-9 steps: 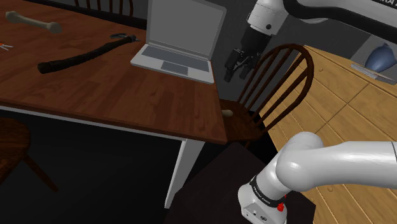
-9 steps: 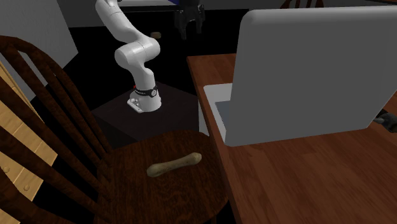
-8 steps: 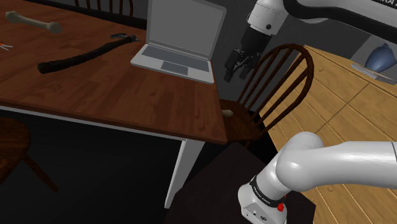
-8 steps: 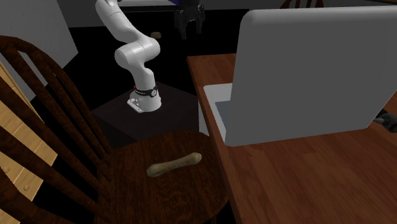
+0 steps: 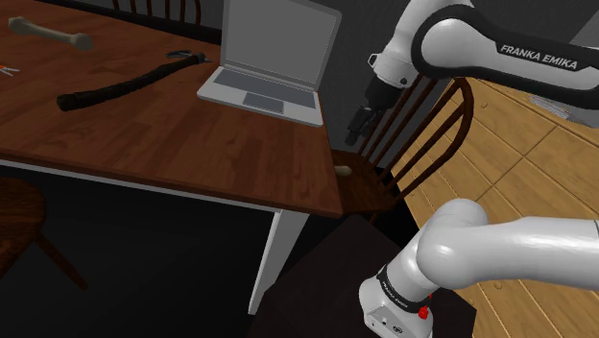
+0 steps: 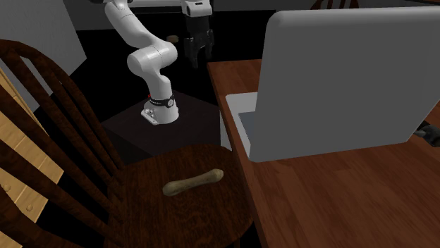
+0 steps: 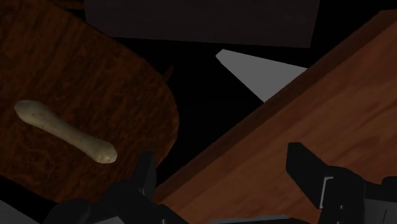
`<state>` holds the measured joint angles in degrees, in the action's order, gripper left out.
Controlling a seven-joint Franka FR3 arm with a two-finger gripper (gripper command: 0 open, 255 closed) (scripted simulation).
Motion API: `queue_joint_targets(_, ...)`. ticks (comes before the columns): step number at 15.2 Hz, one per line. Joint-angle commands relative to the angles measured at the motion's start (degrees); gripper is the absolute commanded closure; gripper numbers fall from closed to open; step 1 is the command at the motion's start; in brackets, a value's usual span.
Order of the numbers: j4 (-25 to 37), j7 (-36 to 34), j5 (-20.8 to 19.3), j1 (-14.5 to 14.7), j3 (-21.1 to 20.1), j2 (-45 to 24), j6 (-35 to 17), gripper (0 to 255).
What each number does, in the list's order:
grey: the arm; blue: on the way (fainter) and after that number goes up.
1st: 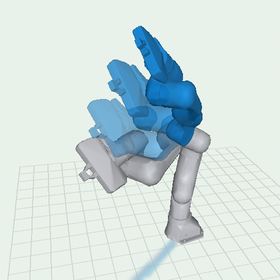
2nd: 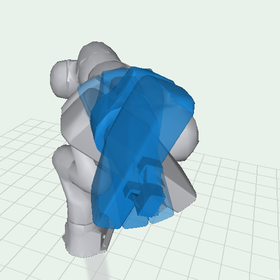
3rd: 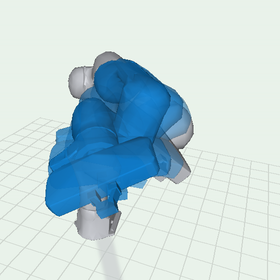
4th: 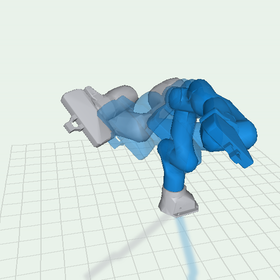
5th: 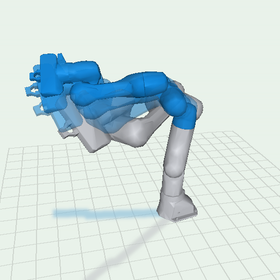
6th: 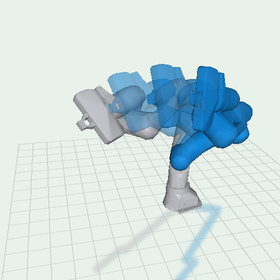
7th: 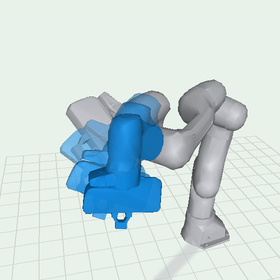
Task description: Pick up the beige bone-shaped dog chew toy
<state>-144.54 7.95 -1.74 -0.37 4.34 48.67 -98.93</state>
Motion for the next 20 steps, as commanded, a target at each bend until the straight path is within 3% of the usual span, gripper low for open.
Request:
queue_joint_targets(1,-2.1,4.9,-2.1,0.0,2.7,-0.4,-2.9,0)
queue_joint_targets(7,-7.4,18.5,-8.1,-0.4,11.2,-4.2,-12.9,0)
queue_joint_targets(13,-8.6,32.4,-12.5,0.6,20.6,-13.2,-24.5,0)
queue_joint_targets(17,-7.1,42.3,-12.9,3.0,27.4,-21.8,-32.5,0)
queue_joint_targets(20,-4.8,51.0,-10.7,6.2,32.8,-29.3,-38.3,0)
